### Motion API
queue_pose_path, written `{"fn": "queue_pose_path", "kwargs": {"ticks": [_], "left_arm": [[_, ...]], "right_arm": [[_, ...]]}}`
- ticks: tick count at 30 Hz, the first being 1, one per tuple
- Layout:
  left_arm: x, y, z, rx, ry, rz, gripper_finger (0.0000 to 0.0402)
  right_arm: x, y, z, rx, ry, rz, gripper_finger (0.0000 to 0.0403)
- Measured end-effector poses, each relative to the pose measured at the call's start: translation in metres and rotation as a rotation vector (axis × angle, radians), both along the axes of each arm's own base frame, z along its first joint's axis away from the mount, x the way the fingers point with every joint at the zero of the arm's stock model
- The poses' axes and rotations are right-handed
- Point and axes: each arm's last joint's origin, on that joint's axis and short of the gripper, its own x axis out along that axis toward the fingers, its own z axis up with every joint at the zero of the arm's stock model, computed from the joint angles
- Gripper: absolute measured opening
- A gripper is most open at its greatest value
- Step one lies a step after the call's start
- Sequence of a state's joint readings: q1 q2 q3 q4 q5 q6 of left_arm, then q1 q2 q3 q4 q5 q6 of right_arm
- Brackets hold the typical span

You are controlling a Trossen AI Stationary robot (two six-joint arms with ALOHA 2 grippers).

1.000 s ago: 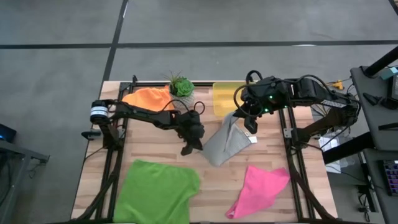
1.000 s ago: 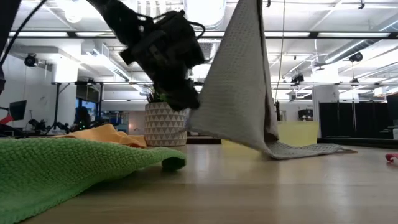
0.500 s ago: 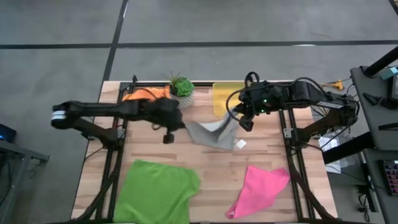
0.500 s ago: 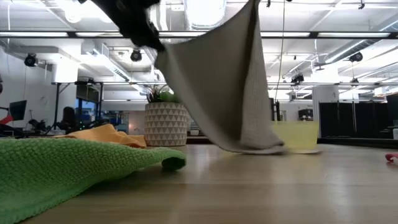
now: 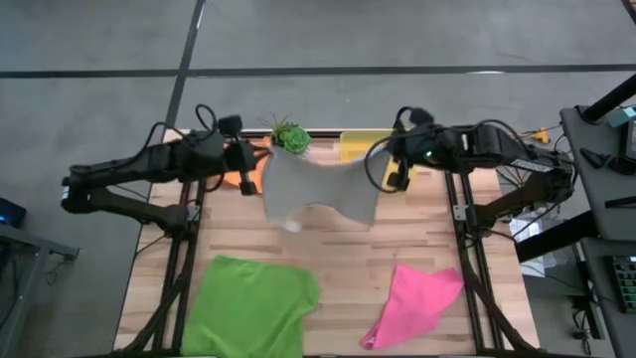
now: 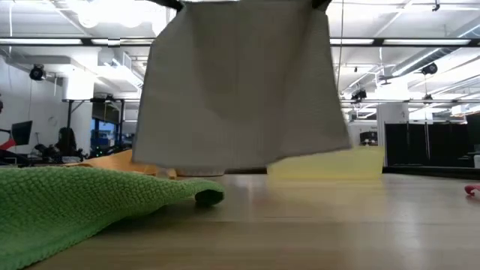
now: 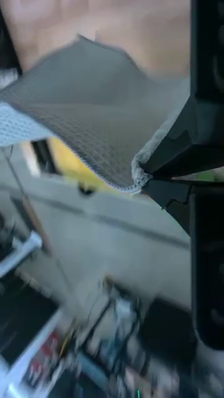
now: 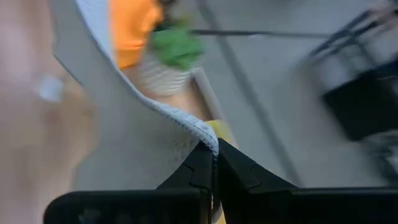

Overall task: Fold microfiber towels
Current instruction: Fold the gray microfiber cloth

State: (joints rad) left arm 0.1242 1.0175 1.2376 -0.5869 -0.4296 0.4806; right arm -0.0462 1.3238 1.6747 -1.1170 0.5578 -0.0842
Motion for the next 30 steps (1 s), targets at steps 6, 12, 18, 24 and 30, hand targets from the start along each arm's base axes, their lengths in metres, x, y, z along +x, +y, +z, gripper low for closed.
{"fn": "queue_pose_path", "kwargs": {"ticks": [6, 12, 18, 24, 30], "left_arm": [[0.022, -0.004, 0.025, 0.192, 0.067, 0.075, 0.0], [0.047, -0.023, 0.016, 0.281, 0.141, 0.193, 0.0], [0.064, -0.057, -0.021, 0.157, 0.109, 0.176, 0.0], [0.063, -0.101, -0.071, 0.038, 0.153, 0.093, 0.0], [0.056, -0.136, -0.125, -0.191, 0.221, 0.024, 0.0]], "right_arm": [[-0.014, -0.001, 0.018, -0.206, -0.009, -0.107, 0.0008], [-0.018, 0.02, 0.001, -0.208, -0.026, -0.108, 0.0008], [-0.023, 0.05, -0.055, -0.113, -0.026, -0.1, 0.0008], [-0.034, 0.086, -0.114, 0.063, -0.021, -0.061, 0.0008], [-0.043, 0.121, -0.163, 0.28, -0.001, 0.003, 0.0008]]}}
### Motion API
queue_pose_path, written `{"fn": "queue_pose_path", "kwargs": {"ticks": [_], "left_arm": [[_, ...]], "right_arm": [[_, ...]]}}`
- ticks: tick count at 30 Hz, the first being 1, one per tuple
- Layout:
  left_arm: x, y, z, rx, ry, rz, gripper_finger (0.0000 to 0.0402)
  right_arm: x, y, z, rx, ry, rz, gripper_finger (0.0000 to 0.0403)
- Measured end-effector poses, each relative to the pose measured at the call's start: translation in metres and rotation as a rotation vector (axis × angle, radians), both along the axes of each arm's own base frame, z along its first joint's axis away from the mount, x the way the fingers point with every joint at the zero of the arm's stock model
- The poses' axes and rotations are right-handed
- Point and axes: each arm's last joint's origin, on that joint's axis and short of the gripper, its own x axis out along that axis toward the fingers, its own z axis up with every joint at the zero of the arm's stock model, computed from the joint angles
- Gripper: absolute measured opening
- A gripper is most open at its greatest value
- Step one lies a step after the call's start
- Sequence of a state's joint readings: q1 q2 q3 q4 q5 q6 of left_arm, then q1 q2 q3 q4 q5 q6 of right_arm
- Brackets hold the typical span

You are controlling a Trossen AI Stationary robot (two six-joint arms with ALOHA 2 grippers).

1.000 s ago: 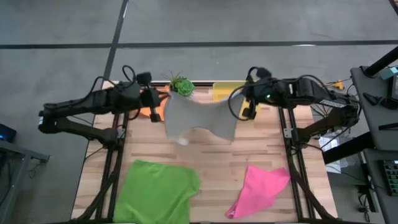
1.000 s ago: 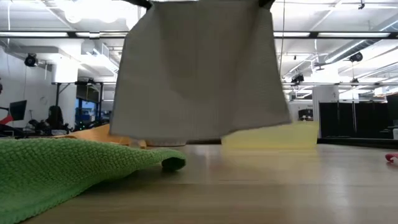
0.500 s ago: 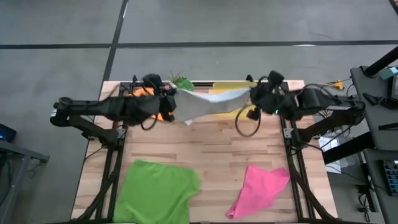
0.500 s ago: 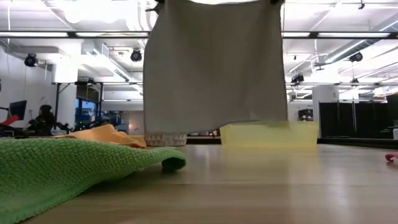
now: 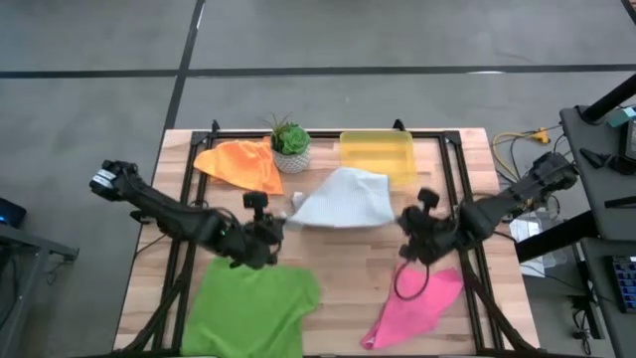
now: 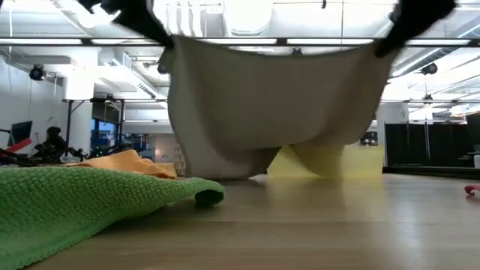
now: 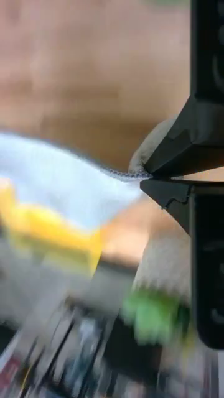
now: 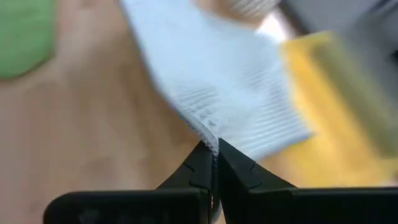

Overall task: Fold microfiber towels
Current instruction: Fold the gray microfiber cloth

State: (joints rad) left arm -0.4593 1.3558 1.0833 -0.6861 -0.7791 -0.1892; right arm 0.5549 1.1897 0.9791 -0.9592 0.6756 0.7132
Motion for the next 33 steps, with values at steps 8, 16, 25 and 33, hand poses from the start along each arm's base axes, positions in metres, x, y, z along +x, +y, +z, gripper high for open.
{"fn": "queue_pose_path", "kwargs": {"ticks": [8, 16, 25, 33], "left_arm": [[0.008, -0.034, -0.053, -0.298, 0.163, -0.138, 0.0], [0.006, -0.033, -0.045, -0.376, 0.15, -0.164, 0.0], [-0.004, -0.024, -0.024, -0.427, 0.119, -0.231, 0.0], [-0.017, 0.001, 0.039, -0.303, -0.101, -0.196, 0.0]], "right_arm": [[-0.009, 0.027, -0.043, 0.275, 0.004, 0.062, 0.0008], [-0.007, 0.04, -0.04, 0.458, 0.034, 0.186, 0.0008], [-0.01, 0.035, -0.027, 0.469, 0.016, 0.227, 0.0008], [-0.018, 0.001, 0.033, 0.37, -0.105, 0.194, 0.0008]]}}
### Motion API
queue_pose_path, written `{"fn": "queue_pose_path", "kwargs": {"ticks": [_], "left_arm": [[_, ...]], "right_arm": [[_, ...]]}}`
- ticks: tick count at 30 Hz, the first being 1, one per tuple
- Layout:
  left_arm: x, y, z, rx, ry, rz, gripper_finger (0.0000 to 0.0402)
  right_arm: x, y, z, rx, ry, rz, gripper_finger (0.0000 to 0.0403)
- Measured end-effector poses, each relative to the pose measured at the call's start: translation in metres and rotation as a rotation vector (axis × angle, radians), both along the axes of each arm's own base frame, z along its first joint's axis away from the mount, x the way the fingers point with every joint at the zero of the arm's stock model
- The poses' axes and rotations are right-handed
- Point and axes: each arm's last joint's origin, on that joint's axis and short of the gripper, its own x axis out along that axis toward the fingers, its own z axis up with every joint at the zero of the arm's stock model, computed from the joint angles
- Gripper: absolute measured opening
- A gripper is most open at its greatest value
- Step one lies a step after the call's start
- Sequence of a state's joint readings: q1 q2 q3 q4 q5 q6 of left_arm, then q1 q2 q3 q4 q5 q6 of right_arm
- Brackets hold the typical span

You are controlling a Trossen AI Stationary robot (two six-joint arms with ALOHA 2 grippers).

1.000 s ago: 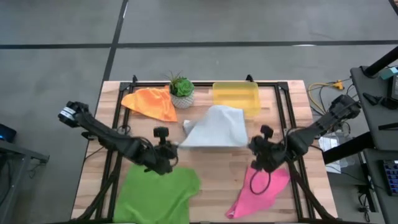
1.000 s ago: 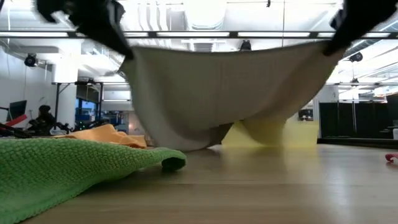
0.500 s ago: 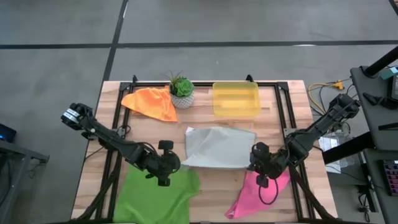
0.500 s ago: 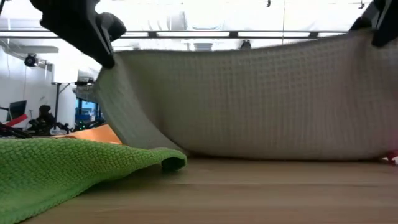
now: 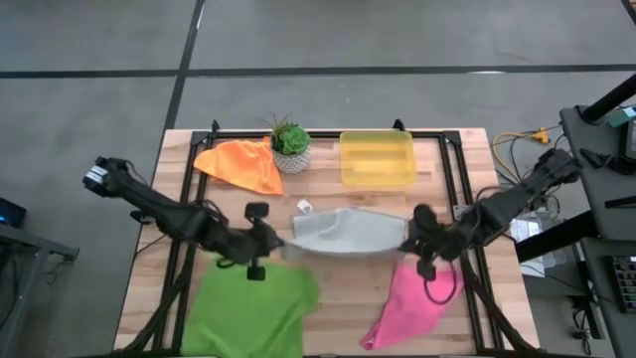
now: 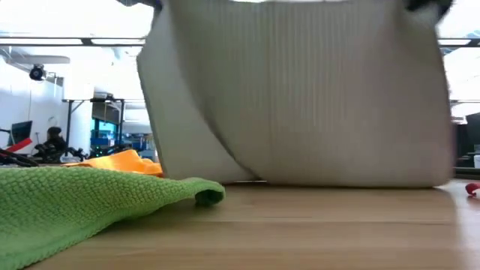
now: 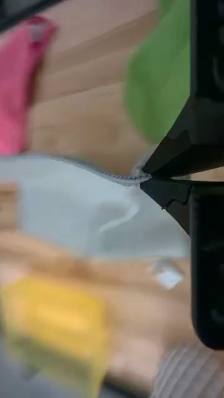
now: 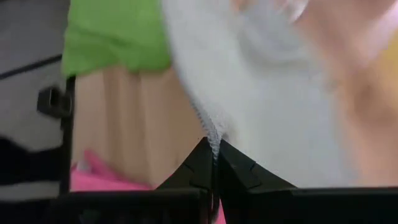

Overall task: Fold microfiber towels
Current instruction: Fold the gray microfiber cloth

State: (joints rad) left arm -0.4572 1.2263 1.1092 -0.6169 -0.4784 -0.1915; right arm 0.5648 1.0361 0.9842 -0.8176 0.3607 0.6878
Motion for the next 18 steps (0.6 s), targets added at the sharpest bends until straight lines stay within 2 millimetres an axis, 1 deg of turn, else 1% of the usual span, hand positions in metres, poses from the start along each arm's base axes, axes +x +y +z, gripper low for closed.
{"fn": "queue_pose_path", "kwargs": {"ticks": [2, 4, 8, 13, 15, 18], "left_arm": [[-0.005, 0.008, 0.021, 0.069, -0.067, 0.017, 0.0], [-0.008, 0.018, 0.04, 0.179, -0.121, 0.047, 0.0], [-0.015, 0.045, 0.073, 0.42, -0.155, 0.157, 0.0], [-0.019, 0.082, 0.098, 0.68, -0.077, 0.27, 0.0], [-0.019, 0.095, 0.105, 0.761, -0.031, 0.298, 0.0], [-0.015, 0.112, 0.112, 0.854, -0.005, 0.334, 0.0]], "right_arm": [[-0.002, -0.011, 0.024, -0.08, -0.06, -0.026, 0.0008], [-0.003, -0.022, 0.045, -0.187, -0.112, -0.062, 0.0008], [-0.005, -0.047, 0.078, -0.419, -0.151, -0.136, 0.0008], [-0.001, -0.087, 0.102, -0.623, -0.12, -0.26, 0.0008], [0.001, -0.104, 0.111, -0.678, -0.117, -0.323, 0.0008], [0.004, -0.125, 0.122, -0.774, -0.118, -0.366, 0.0008]]}}
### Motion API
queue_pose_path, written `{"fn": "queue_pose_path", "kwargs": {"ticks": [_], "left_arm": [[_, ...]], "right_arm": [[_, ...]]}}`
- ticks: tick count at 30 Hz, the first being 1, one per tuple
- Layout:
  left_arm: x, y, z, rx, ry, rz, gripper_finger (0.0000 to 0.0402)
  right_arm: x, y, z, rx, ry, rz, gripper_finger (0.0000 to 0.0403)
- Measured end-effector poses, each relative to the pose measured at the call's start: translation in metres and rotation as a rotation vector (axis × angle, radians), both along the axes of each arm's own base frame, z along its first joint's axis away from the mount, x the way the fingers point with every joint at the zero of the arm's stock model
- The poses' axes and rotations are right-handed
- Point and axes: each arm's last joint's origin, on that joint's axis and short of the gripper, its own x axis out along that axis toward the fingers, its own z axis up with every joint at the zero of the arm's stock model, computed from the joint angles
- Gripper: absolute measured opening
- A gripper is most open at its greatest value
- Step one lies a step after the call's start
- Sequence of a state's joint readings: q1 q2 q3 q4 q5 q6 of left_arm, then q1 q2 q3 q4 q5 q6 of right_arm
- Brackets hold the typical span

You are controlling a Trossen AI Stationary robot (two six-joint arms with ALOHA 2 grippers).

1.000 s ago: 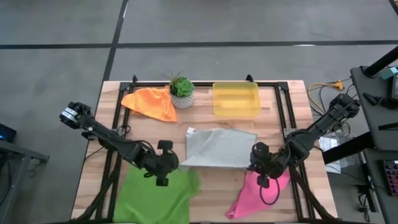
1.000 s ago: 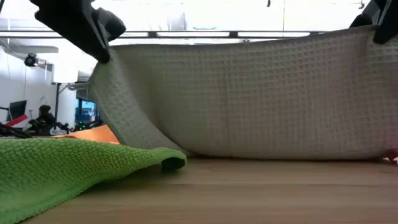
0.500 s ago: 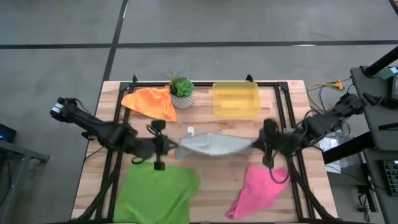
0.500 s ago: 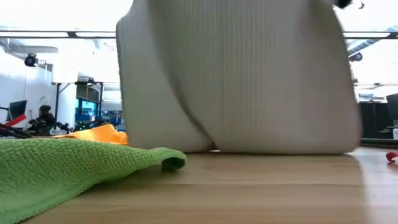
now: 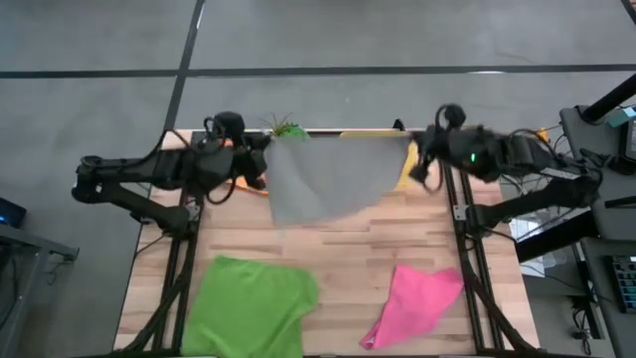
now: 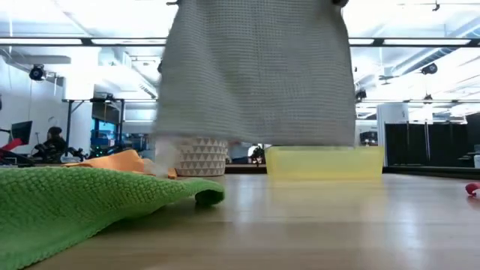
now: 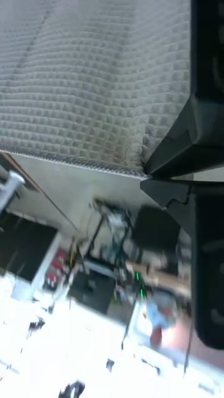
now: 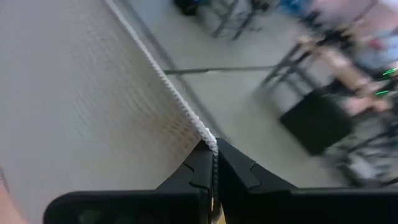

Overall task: Fold microfiber towels
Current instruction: Fold the gray microfiber cloth

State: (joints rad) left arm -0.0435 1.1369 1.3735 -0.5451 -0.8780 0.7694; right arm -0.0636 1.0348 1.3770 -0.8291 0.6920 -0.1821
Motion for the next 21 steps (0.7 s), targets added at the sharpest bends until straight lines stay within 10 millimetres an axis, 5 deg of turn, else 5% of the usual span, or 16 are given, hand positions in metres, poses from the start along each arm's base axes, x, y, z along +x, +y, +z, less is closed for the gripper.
{"fn": "queue_pose_path", "kwargs": {"ticks": [7, 11, 21], "left_arm": [[0.011, 0.023, 0.015, 0.216, 0.046, 0.142, 0.0], [0.02, 0.021, 0.007, 0.18, 0.03, 0.173, 0.0], [0.047, -0.023, -0.089, -0.04, 0.103, 0.059, 0.0]], "right_arm": [[0.009, -0.024, 0.008, -0.101, -0.038, -0.043, 0.0008], [0.012, -0.021, -0.013, -0.044, 0.021, -0.038, 0.0008], [0.014, 0.026, -0.105, 0.238, 0.126, 0.048, 0.0008]]}}
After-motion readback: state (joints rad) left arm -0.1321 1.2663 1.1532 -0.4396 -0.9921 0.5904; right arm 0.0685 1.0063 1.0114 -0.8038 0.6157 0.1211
